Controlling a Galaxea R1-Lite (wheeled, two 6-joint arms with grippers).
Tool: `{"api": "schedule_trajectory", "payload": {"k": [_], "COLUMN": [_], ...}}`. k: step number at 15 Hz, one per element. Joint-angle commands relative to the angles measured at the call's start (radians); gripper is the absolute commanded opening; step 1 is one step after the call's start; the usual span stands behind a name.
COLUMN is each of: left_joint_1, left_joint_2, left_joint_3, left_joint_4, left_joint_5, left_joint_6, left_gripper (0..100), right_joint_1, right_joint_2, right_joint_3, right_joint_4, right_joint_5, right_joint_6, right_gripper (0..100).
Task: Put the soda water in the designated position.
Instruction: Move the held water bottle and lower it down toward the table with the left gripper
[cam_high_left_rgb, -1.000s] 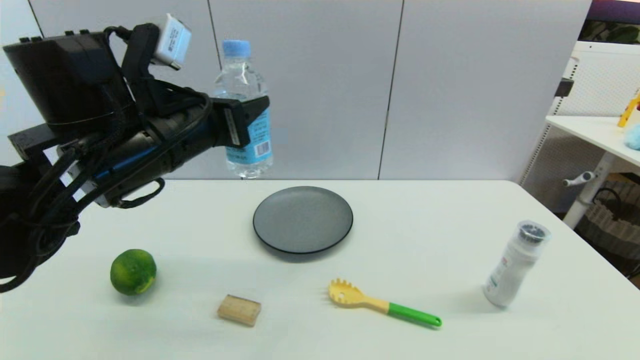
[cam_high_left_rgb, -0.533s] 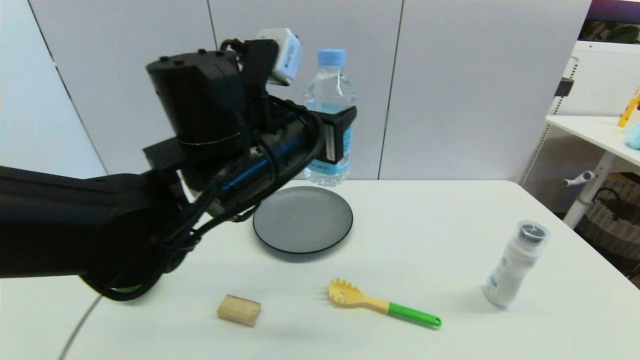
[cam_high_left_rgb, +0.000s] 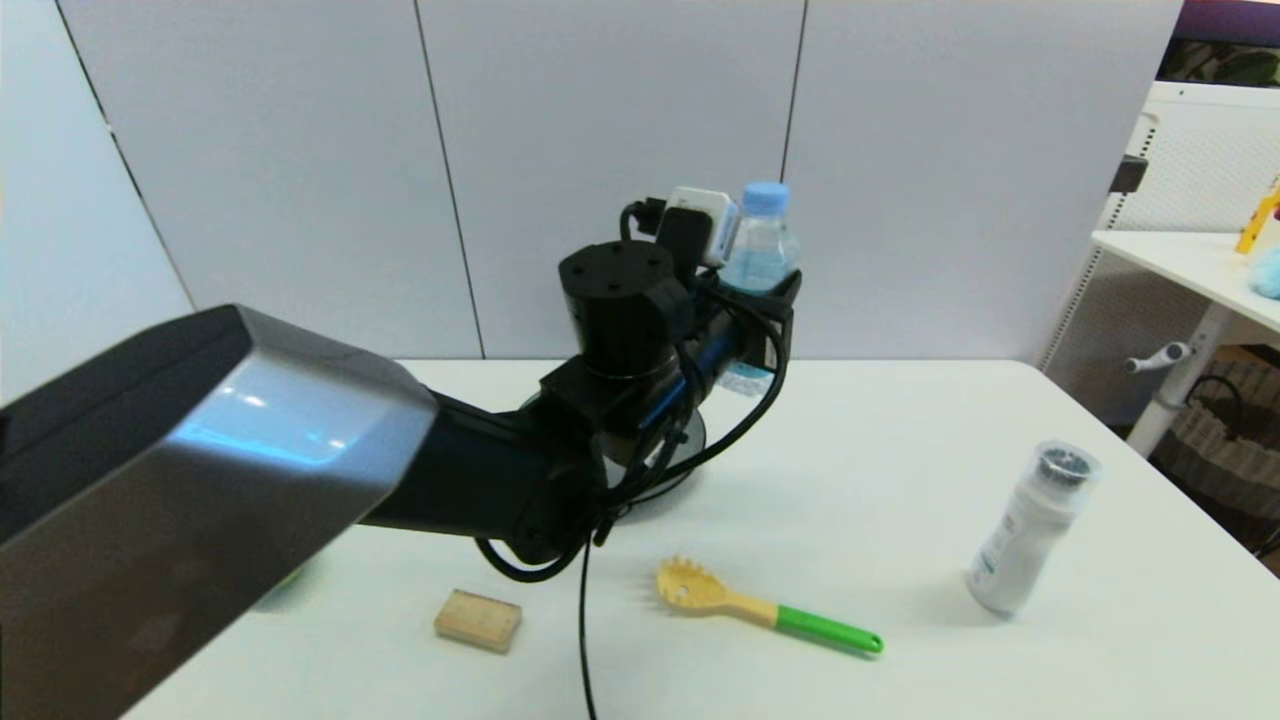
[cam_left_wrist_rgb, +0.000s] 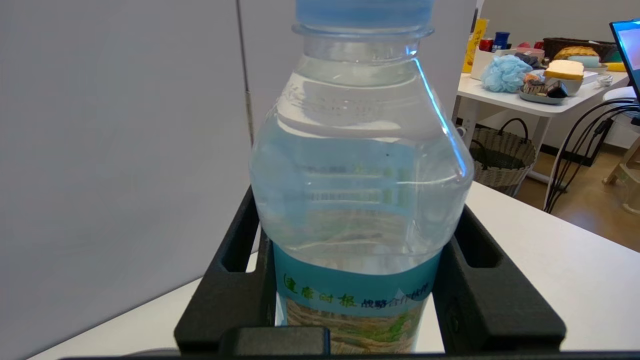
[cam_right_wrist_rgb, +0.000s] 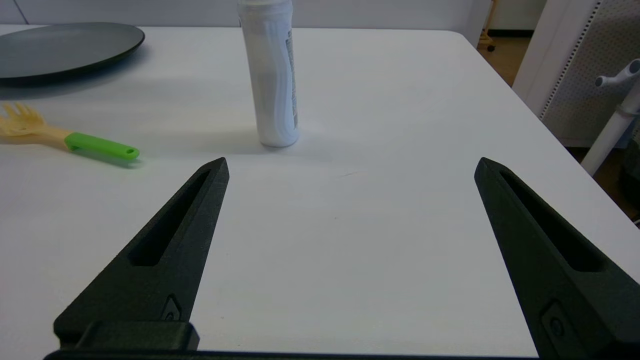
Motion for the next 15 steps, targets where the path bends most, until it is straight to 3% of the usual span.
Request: {"api": "schedule_trajectory", "payload": {"k": [1,4,15], "left_joint_1": [0.0,0.006,0.069], "left_joint_2": [0.216,0.309,0.402], "left_joint_3": [-0.139,-0.196,-0.274], "left_joint_4": [-0.049,-0.103,-0.103], "left_joint_5": [0.001,0.003,0.006], "left_joint_6": [-0.008,-0.008,-0.002], "left_gripper": [0,0,0], "right_joint_1": [0.0,0.0,0.0], "right_joint_2": [0.001,0.001,0.001], "right_joint_3": [-0.001,0.0,-0.001], "right_joint_4": [0.0,0.0,0.0], "right_joint_5": [0.001,0.001,0.001], "right_joint_6": [0.0,0.0,0.0], "right_gripper": [100,100,100]}}
